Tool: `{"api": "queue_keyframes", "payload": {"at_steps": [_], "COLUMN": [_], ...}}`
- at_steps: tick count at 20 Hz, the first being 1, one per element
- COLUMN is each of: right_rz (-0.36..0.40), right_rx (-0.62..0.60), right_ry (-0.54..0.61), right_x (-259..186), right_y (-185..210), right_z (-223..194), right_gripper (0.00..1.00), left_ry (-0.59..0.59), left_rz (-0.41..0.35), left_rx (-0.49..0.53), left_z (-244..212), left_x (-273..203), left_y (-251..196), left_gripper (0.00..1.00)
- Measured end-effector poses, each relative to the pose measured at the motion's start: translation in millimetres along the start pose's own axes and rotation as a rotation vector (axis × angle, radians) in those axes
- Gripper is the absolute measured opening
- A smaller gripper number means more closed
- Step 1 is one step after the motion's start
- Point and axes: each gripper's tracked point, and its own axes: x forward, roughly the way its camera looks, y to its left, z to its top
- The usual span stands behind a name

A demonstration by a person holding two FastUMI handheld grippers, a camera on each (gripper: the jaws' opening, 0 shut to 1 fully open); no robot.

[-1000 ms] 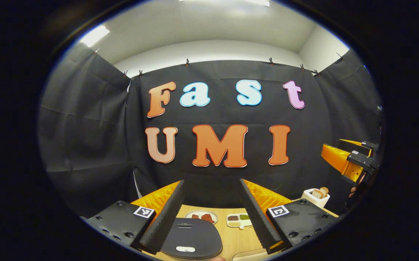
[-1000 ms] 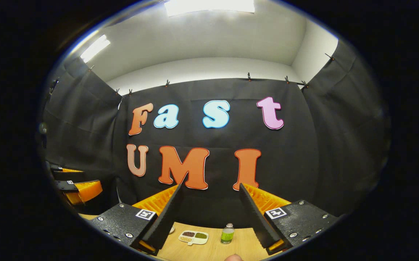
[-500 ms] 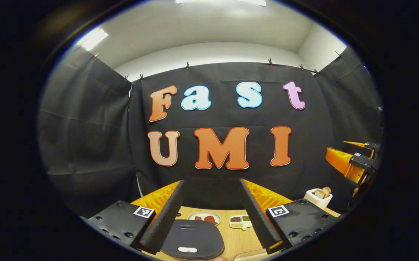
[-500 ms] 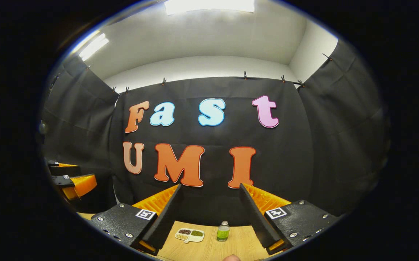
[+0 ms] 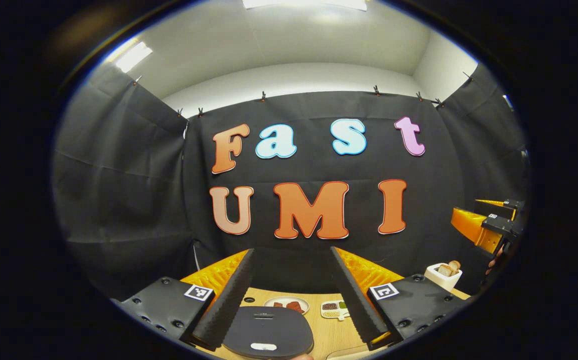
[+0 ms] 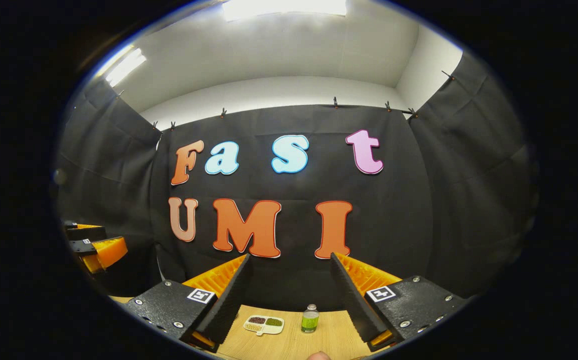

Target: Close the left gripper, press the button to open the rice cooker; take a wooden spoon from the chopstick holder with the right hand, scoop a spoonful of rice and pour it into the rice cooker, then put the wooden spoon back into the chopstick holder.

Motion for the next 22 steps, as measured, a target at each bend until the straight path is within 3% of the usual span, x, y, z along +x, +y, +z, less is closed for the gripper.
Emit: {"api": "queue_keyframes", "payload": {"at_steps": [16, 19, 22], "right_rz": [-0.008, -0.010, -0.017], "right_rx": [0.000, 0.003, 0.001], "right_ry": [0.034, 0.043, 0.050], "right_x": [3, 4, 6], "right_y": [-2, -5, -8], "right_z": [-15, -19, -21], "right_gripper": [0.95, 0.95, 0.95], "left_ry": [0.052, 0.094, 0.166], "left_rz": [0.018, 0.052, 0.103], "left_rx": [0.018, 0.059, 0.066], "left_z": [-17, -30, -50], "left_x": [10, 16, 22], "left_y": [7, 16, 28], "left_gripper": [1.00, 0.82, 0.39]}}
